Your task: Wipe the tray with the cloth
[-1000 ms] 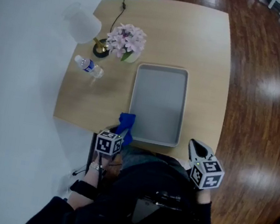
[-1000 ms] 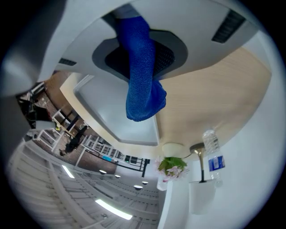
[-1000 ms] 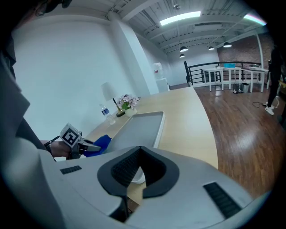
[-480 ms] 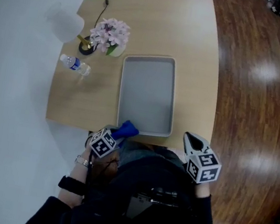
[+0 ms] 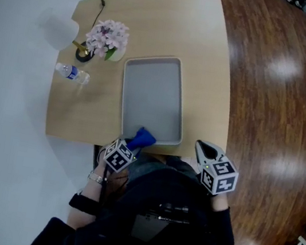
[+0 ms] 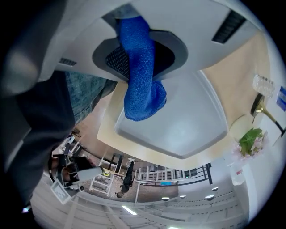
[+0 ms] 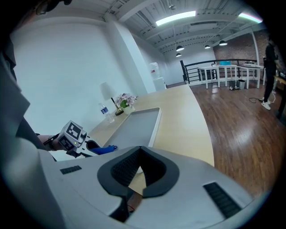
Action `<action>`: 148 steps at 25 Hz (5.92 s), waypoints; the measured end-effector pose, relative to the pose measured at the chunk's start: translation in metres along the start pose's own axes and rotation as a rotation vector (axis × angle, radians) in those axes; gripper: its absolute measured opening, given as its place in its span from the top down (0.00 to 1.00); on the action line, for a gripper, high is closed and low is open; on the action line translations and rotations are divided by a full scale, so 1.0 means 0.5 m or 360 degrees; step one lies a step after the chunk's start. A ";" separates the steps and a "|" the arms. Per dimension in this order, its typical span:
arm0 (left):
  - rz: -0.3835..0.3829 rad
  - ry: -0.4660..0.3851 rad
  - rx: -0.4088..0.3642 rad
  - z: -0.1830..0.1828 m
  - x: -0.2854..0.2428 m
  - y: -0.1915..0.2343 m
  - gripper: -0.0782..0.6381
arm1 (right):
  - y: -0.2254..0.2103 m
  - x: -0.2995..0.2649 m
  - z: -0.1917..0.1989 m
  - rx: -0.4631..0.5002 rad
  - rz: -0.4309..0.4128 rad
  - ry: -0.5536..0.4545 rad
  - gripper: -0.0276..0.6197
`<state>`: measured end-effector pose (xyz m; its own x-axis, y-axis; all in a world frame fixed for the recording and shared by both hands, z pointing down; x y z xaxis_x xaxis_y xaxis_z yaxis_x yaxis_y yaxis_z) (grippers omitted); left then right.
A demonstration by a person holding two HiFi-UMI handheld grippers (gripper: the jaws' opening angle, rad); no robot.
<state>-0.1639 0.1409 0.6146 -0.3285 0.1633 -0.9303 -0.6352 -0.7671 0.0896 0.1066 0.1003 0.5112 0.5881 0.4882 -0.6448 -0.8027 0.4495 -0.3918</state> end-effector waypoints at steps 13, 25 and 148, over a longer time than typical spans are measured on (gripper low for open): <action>0.0156 -0.0095 -0.0288 -0.219 -0.107 -0.121 0.73 | -0.024 0.021 0.027 -0.0063 0.0058 -0.0004 0.95; 0.0119 -0.0352 0.0314 -0.297 -0.077 -0.118 0.73 | -0.045 0.019 0.017 -0.0105 0.0062 -0.0029 0.95; -0.0539 -0.0423 0.1215 -0.251 -0.042 0.553 0.72 | -0.007 -0.207 -0.194 0.0083 0.0125 0.0167 0.95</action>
<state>-0.2450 -0.1522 0.6142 -0.1291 0.5190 -0.8449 -0.9912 -0.0419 0.1257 0.0392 -0.0243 0.5157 0.5082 0.4435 -0.7383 -0.8379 0.4529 -0.3047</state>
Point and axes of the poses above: the fingertips, and each gripper's own axes: x backward along the fingers, y to its left, z out of its underside, the point moved 5 cm from there along x, backward along the fingers, and after that the axes turned 2 degrees about -x, right-handed, at the moved point
